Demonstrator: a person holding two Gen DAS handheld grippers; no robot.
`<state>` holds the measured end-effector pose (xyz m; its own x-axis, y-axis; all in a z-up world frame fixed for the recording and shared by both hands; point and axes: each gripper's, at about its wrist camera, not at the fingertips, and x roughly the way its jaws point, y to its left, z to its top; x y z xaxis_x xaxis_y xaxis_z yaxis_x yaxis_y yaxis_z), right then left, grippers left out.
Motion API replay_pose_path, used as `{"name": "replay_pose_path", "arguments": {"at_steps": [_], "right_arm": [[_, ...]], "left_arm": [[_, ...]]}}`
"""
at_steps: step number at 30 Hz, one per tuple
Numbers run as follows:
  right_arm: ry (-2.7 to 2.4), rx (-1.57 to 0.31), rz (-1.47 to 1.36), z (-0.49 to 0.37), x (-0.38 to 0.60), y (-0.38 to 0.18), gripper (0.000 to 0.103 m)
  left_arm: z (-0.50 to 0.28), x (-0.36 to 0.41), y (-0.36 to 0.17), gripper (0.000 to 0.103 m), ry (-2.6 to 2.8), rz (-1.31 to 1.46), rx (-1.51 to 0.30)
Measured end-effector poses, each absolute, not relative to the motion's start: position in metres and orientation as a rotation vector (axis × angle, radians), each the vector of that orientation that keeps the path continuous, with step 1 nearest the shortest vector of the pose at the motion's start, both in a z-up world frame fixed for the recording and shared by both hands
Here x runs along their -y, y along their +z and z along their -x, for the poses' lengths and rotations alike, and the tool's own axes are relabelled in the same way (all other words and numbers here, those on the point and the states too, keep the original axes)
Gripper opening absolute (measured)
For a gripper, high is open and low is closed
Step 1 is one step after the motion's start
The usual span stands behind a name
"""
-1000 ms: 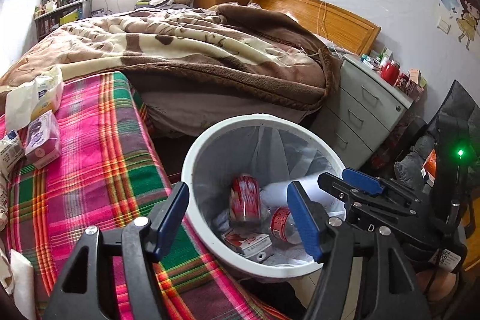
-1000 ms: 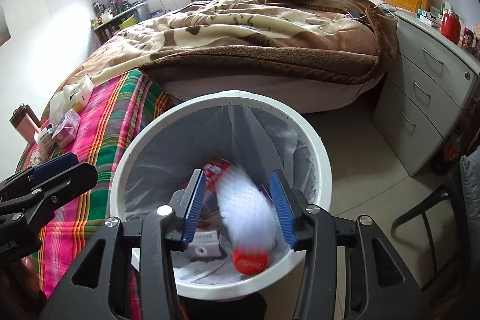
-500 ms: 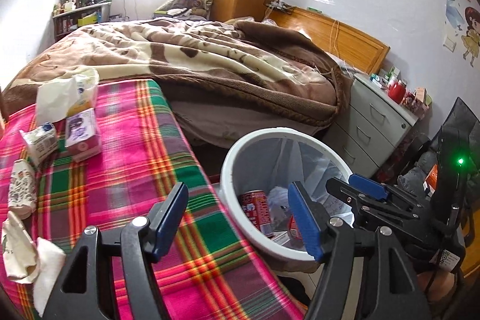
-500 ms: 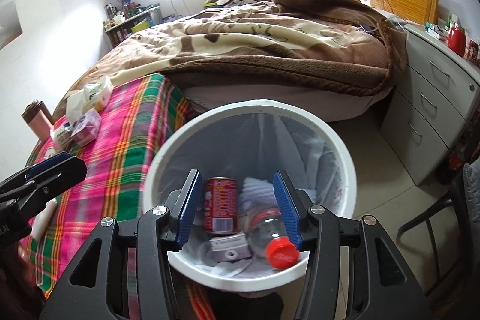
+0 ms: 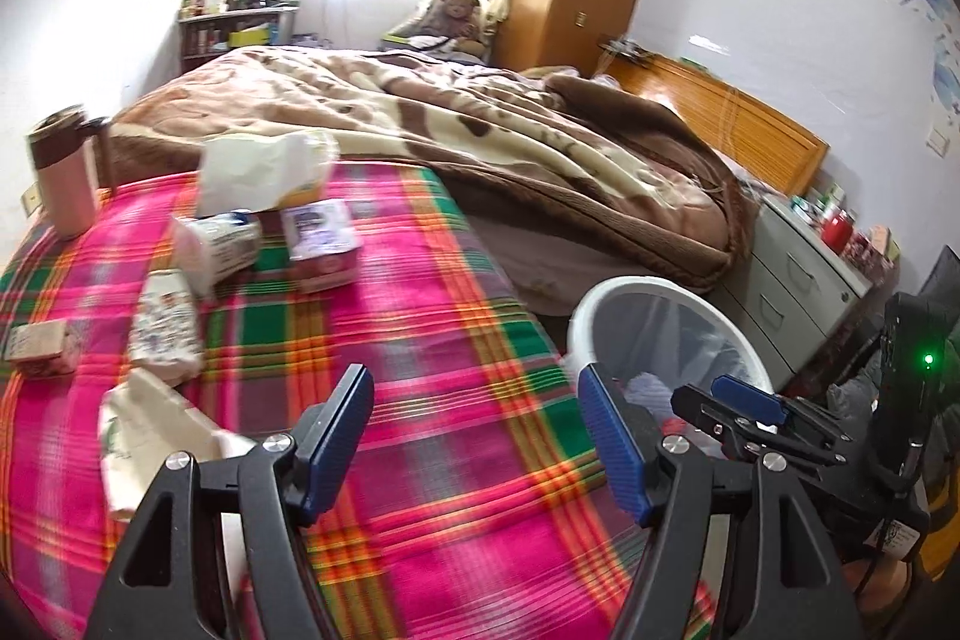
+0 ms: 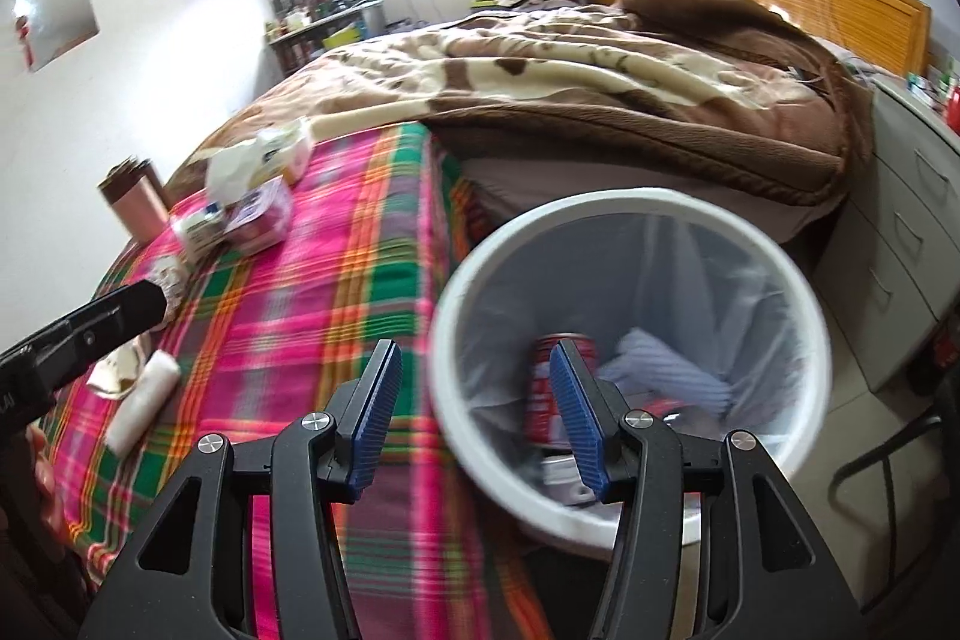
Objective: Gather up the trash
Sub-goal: 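Move left gripper to the beige paper bag while right moves to the white tissue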
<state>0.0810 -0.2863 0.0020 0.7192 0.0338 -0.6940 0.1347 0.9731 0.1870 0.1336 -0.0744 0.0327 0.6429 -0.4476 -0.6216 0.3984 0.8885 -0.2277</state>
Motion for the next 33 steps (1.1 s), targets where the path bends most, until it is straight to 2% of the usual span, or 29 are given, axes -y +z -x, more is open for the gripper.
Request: {"name": "replay_pose_path", "arguments": {"at_steps": [16, 28, 31, 33], "right_arm": [[0.137, -0.787, -0.196, -0.096, 0.199, -0.005, 0.053], [0.239, -0.823, -0.165, -0.103, 0.149, -0.012, 0.054], [0.278, -0.841, -0.174, -0.103, 0.136, -0.015, 0.058], [0.302, -0.851, -0.177, -0.103, 0.127, -0.017, 0.065]], "left_arm": [[-0.134, -0.040, 0.017, 0.073, -0.285, 0.159, -0.733], [-0.133, -0.091, 0.004, 0.073, -0.209, 0.183, -0.751], [-0.130, -0.099, 0.001, 0.073, -0.199, 0.189, -0.757], [-0.131, -0.104, 0.000, 0.073, -0.192, 0.195, -0.761]]}}
